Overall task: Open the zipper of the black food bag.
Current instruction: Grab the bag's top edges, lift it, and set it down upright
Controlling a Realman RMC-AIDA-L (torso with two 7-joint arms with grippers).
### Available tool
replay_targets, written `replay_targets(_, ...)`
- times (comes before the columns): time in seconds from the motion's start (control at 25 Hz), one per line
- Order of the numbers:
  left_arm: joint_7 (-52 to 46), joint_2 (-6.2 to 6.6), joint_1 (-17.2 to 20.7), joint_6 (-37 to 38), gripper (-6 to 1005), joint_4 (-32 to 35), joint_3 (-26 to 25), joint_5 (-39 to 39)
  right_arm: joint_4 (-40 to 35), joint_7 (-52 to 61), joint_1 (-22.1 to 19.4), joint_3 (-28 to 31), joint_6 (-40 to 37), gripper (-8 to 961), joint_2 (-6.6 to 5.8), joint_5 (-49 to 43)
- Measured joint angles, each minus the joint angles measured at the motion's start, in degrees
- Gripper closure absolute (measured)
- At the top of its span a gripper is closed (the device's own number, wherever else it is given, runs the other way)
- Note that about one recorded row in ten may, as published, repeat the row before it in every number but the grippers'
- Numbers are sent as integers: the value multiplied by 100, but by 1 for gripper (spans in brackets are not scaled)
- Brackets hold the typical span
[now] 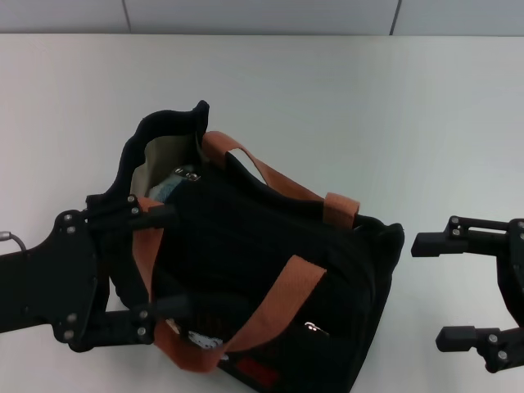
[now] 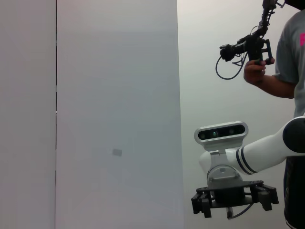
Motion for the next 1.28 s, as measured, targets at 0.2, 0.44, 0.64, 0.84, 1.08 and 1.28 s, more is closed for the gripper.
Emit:
replay_targets(0.2, -48, -3, -27, -3, 187, -16, 28, 16, 43, -15, 22, -5, 8, 127, 0, -16)
replay_targets(0.44, -2, -3, 18, 0, 190, -17, -20, -48, 42, -34, 24, -8, 66, 127, 8, -56)
replay_targets(0.64, 103, 42, 231, -8, 193, -260, -727, -336, 53, -43, 12, -6, 107, 127, 10, -56)
replay_targets(0.84, 216, 169, 361, -84, 196, -684, -1483, -103, 58, -49, -1, 13, 140, 127, 8, -56)
replay_targets(1.08, 1117, 369, 290, -602, 200, -1661, -2000, 850, 83, -57, 72, -10, 197, 127, 8, -58)
replay_targets(1.28, 1499, 224, 220, -988, 203, -1745, -1992, 1138, 168, -59, 128, -18, 216, 128, 9, -77)
